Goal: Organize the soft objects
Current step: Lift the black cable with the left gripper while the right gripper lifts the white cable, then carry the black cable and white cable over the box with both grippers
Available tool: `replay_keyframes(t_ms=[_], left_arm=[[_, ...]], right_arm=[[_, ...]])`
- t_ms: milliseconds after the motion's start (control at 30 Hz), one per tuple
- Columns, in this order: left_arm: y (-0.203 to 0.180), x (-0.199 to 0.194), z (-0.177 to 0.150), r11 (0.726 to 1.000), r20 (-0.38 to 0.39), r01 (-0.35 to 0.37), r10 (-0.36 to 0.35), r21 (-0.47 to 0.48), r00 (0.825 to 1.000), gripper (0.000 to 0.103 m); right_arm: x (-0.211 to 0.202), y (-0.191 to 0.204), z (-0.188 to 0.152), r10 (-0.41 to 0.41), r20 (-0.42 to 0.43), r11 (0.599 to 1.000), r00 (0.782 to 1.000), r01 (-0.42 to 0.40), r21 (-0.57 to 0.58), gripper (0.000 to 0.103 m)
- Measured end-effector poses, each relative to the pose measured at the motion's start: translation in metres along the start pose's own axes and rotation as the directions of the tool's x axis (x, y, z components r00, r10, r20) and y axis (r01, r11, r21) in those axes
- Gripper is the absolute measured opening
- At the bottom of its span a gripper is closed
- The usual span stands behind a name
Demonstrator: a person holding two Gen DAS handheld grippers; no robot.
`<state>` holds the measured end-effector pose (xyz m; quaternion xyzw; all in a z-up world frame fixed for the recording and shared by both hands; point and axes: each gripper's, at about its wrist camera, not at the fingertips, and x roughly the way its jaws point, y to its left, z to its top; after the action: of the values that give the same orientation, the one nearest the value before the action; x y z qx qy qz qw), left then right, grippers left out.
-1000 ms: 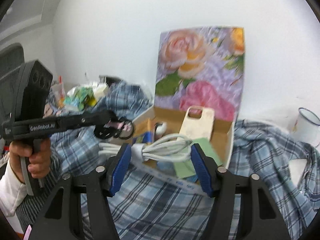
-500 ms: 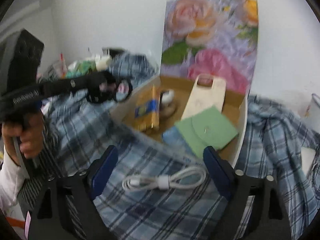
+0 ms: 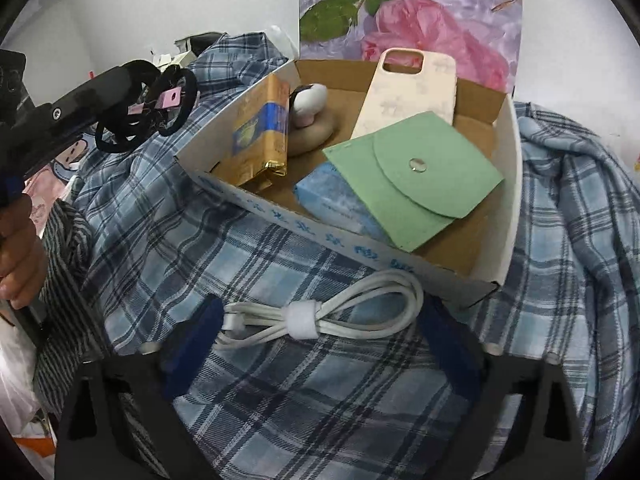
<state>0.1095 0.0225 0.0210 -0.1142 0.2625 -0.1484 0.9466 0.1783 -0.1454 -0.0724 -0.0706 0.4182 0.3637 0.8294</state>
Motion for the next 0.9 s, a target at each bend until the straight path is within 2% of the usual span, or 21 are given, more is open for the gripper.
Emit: replay_keyframes(t_ms=[33,100,233,367,467,700,900], left_arm=[[0.000,0.000,0.000,1.000,-0.001,0.000,0.000,0.001,1.000,0.012],[0.000,0.000,0.000,1.000,-0.001,0.000,0.000,0.000,1.000,0.012],[0.000,0.000,-0.001,1.000,0.002,0.000,0.000,-0.002,1.000,0.012],[0.001,-0.001,-0.001,1.000,0.009,0.000,0.000,-0.004,1.000,0.012],[0.002,-0.002,-0.001,1.000,0.014,-0.002,0.002,-0.004,1.000,0.012],[0.001,-0.007,0.003,1.000,0.033,-0.003,0.003,0.002,0.999,0.012],[-0.010,-0.016,0.018,0.998,0.073,-0.040,0.036,0.049,0.997,0.012]], right_arm=[[-0.002,-0.002,0.000,0.002,0.009,1.000,1.000,-0.002,0.005,0.059],[-0.004,-0.004,0.000,0.049,0.020,0.999,0.999,-0.049,0.014,0.059],[-0.006,0.003,0.001,0.034,0.027,0.999,0.999,-0.033,-0.013,0.058],[-0.022,0.001,0.002,0.032,0.104,0.999,0.994,-0.032,0.000,0.058],[-0.038,0.002,0.004,0.022,0.186,1.000,0.982,-0.020,-0.010,0.058],[-0.071,0.012,0.013,-0.013,0.352,1.000,0.936,0.020,-0.016,0.058],[-0.106,0.021,0.021,-0.051,0.488,0.997,0.872,0.072,-0.024,0.058]])
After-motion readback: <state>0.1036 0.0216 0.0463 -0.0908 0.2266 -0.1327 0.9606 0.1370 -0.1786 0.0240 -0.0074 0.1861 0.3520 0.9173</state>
